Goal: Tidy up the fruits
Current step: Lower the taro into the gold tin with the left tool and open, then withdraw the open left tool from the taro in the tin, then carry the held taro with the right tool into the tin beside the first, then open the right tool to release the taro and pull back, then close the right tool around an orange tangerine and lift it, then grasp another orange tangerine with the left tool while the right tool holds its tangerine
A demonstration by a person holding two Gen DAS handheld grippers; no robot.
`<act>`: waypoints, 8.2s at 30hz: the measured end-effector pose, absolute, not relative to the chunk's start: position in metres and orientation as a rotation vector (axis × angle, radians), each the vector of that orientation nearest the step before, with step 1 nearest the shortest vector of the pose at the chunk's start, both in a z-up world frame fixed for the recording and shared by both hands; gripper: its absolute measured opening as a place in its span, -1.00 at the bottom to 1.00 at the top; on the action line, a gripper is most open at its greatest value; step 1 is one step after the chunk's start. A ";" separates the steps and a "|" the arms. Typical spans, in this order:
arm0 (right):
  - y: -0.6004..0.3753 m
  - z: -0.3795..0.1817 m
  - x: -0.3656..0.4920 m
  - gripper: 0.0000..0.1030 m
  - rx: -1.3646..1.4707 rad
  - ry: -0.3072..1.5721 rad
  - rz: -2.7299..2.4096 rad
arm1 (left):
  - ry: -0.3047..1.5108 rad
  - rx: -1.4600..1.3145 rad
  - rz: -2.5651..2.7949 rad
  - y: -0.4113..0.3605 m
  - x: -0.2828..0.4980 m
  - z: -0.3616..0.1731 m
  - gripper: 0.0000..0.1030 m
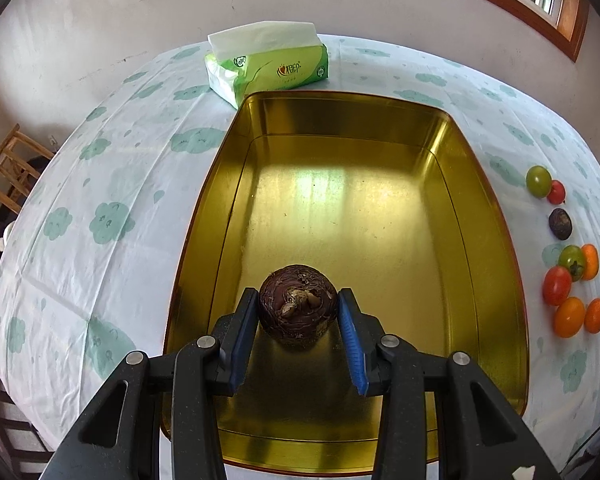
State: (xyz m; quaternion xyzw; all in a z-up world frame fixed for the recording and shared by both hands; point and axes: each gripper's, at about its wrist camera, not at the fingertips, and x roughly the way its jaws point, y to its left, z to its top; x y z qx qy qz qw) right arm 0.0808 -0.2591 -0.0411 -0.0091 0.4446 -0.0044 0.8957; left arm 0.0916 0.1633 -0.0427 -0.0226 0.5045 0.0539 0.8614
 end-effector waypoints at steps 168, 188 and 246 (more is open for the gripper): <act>0.082 0.002 0.079 -0.19 -0.356 0.909 0.639 | 0.967 -0.222 0.283 0.244 -0.011 -0.006 0.51; -0.127 0.016 0.041 -0.19 -0.173 0.913 0.236 | 0.955 -0.074 0.012 0.124 0.006 0.006 0.51; -0.251 -0.038 0.096 -0.24 -0.016 0.902 -0.021 | 1.031 0.032 -0.248 -0.040 0.065 -0.040 0.28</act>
